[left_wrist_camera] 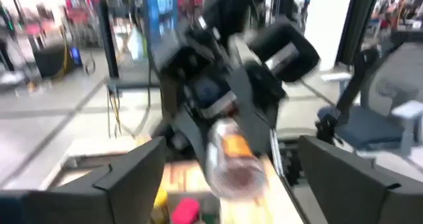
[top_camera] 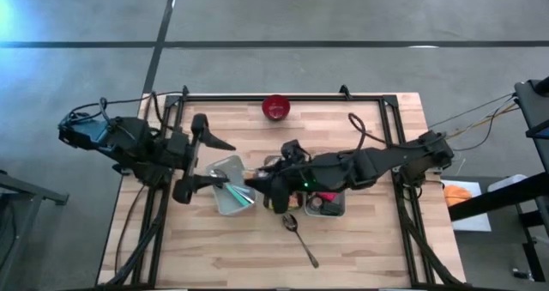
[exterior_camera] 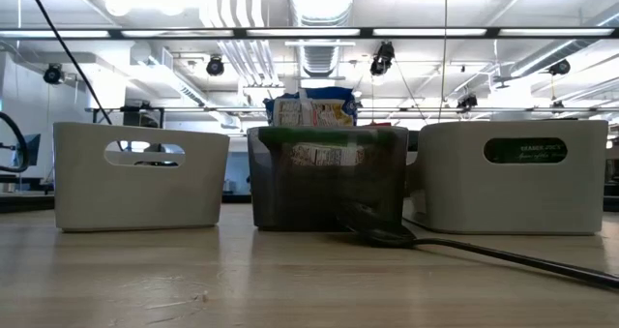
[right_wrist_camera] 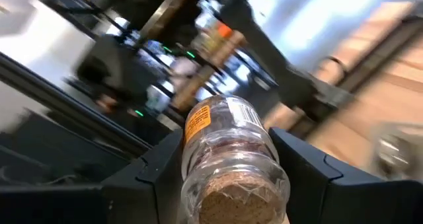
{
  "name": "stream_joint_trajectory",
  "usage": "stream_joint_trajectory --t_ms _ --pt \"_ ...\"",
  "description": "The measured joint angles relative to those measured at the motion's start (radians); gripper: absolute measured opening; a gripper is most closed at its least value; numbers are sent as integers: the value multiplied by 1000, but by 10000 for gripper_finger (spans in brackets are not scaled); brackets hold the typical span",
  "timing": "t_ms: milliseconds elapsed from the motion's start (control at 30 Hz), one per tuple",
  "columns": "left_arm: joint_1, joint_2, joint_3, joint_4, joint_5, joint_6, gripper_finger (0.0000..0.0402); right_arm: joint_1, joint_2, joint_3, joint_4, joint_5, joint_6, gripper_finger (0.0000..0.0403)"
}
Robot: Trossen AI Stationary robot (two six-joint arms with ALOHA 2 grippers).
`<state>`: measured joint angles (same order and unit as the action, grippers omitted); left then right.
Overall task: Pick & Place Food Item
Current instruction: Put the brown seasoning into the right gray bin
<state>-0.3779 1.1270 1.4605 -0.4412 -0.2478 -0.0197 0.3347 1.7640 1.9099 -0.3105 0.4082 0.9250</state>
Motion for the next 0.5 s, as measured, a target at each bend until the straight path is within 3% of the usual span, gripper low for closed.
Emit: stream_joint_trajectory --t_ms 500 --pt "0 -64 0 -192 -5 -278 360 -61 -111 0 -871 -97 63 184"
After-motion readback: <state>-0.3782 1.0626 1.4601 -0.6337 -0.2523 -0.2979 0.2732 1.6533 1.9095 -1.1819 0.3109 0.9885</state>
